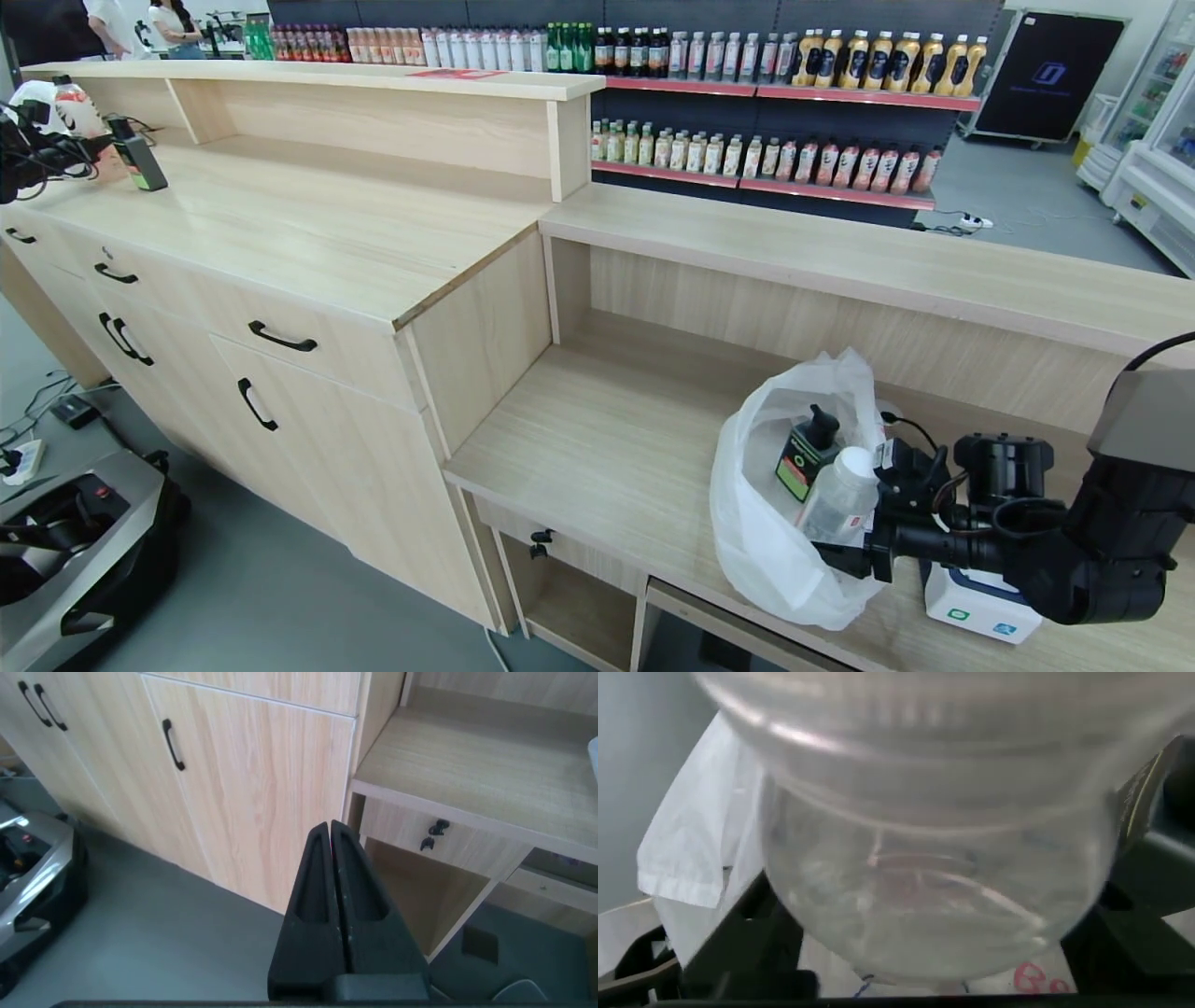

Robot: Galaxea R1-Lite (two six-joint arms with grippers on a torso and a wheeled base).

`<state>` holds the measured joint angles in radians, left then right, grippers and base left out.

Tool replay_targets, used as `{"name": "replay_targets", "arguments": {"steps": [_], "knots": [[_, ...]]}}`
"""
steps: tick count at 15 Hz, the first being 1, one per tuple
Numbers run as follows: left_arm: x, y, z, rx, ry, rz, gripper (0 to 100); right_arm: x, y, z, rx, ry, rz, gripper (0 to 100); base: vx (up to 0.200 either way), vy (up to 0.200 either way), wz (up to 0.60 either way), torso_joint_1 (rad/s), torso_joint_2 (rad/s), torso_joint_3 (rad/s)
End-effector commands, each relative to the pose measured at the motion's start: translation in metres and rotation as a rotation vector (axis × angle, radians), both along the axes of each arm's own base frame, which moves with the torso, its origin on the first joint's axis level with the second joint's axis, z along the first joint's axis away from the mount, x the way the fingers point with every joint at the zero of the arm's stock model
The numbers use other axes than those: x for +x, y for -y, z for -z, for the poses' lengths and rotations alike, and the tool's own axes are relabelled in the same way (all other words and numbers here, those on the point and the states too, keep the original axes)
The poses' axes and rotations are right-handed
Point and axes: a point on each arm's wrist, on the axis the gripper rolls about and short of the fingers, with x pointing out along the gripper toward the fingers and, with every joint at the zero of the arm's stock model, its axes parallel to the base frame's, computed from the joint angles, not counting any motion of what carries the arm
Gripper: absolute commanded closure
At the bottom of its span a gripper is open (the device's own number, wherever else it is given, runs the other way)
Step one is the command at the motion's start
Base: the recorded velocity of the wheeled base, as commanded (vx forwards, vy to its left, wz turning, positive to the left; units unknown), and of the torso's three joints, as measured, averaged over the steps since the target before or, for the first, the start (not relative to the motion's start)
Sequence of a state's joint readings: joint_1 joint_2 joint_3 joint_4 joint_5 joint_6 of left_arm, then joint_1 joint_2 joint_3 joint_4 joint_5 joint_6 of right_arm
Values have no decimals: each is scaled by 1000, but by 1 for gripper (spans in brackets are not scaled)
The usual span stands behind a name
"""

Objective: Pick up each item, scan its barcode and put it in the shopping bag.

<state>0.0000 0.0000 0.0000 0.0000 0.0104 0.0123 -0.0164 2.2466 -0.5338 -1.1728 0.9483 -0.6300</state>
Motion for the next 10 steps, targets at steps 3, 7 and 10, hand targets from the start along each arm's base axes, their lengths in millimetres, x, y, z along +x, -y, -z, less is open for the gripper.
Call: {"name": "replay_targets", "arguments": {"steps": [3, 7, 10], "knots": [[0, 0, 0, 0, 0, 0, 100, -4, 1, -4, 0, -5, 3, 0, 0, 0, 0, 0, 0, 0], [0, 0, 0, 0, 0, 0, 100, -20, 6, -39, 5, 18, 24, 0, 0, 0, 0, 0, 0, 0], [0, 0, 0, 0, 0, 0, 100, -34, 16, -64, 3, 11, 61, 0, 0, 0, 0, 0, 0, 0]]}}
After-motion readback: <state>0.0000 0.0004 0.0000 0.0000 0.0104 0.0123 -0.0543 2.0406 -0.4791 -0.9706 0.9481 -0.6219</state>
